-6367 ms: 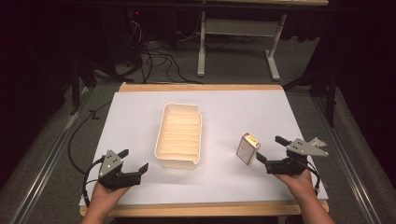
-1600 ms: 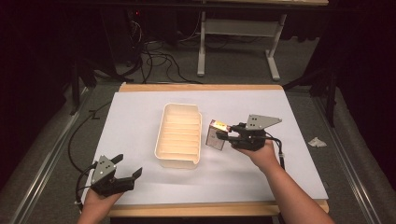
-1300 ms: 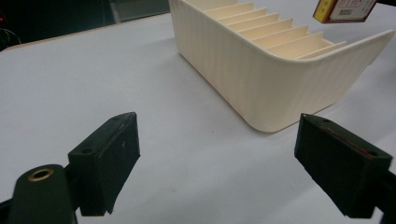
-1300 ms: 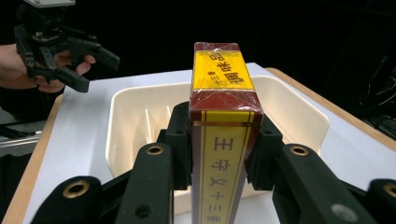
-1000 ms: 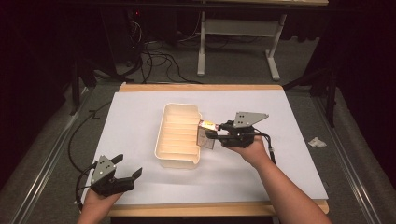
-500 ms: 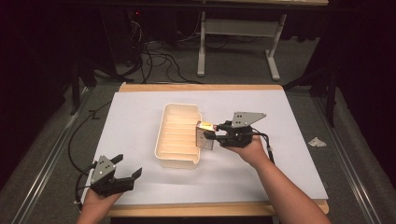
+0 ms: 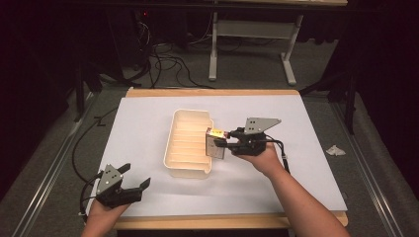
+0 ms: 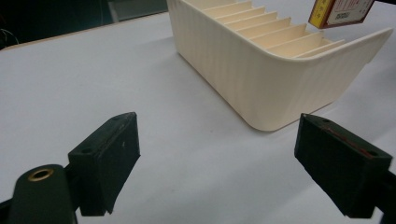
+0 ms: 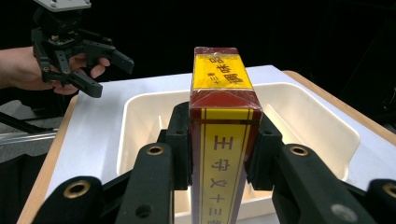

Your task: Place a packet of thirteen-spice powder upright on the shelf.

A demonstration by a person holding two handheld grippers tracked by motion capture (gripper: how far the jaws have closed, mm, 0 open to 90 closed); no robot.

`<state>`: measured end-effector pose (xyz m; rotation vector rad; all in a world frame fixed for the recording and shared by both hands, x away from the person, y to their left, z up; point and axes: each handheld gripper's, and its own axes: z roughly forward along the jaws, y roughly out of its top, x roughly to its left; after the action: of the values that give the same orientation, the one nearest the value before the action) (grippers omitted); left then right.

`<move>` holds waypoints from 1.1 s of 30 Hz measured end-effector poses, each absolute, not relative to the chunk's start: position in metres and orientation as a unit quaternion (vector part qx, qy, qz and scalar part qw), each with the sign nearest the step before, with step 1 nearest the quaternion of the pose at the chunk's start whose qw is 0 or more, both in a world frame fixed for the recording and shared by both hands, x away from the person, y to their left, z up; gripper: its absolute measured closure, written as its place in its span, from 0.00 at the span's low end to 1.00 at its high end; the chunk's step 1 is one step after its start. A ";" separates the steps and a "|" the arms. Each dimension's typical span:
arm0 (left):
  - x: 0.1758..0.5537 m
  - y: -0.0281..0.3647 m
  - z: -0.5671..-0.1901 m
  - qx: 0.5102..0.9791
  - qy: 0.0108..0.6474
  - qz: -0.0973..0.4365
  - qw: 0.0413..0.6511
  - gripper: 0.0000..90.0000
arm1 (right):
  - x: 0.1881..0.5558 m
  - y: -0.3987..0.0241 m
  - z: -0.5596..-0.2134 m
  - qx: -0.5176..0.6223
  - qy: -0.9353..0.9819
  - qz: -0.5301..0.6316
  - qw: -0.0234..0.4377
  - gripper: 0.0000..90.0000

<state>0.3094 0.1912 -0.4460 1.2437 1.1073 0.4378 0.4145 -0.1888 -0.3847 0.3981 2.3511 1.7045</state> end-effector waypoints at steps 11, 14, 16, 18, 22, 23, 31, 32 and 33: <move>0.309 0.192 -0.446 0.546 0.489 0.193 0.652 0.16 | 0.424 -0.185 -0.390 0.138 0.795 0.583 0.092 0.76; 0.309 0.192 -0.446 0.546 0.489 0.193 0.652 0.16 | 0.426 -0.182 -0.389 0.132 0.798 0.581 0.090 0.76; 0.309 0.192 -0.446 0.547 0.488 0.193 0.652 0.16 | 0.428 -0.179 -0.388 0.125 0.800 0.581 0.087 0.76; 0.309 0.192 -0.446 0.547 0.488 0.193 0.652 0.16 | 0.430 -0.176 -0.388 0.116 0.802 0.580 0.087 0.76; 0.309 0.192 -0.445 0.544 0.489 0.192 0.654 0.16 | 0.435 -0.170 -0.387 0.108 0.805 0.577 0.084 0.76; 0.309 0.192 -0.445 0.545 0.489 0.192 0.653 0.16 | 0.436 -0.169 -0.388 0.104 0.804 0.579 0.086 0.76; 0.309 0.193 -0.446 0.546 0.489 0.192 0.652 0.16 | 0.445 -0.159 -0.388 0.075 0.807 0.582 0.066 0.76; 0.309 0.192 -0.446 0.546 0.490 0.191 0.652 0.16 | 0.446 -0.157 -0.389 0.074 0.808 0.582 0.064 0.76; 0.309 0.192 -0.446 0.546 0.490 0.191 0.652 0.16 | 0.447 -0.156 -0.389 0.071 0.809 0.580 0.063 0.76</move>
<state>0.3094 0.1925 -0.4459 1.2403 1.1113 0.4346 0.4473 -0.1563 -0.3890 0.2158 2.4429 1.7530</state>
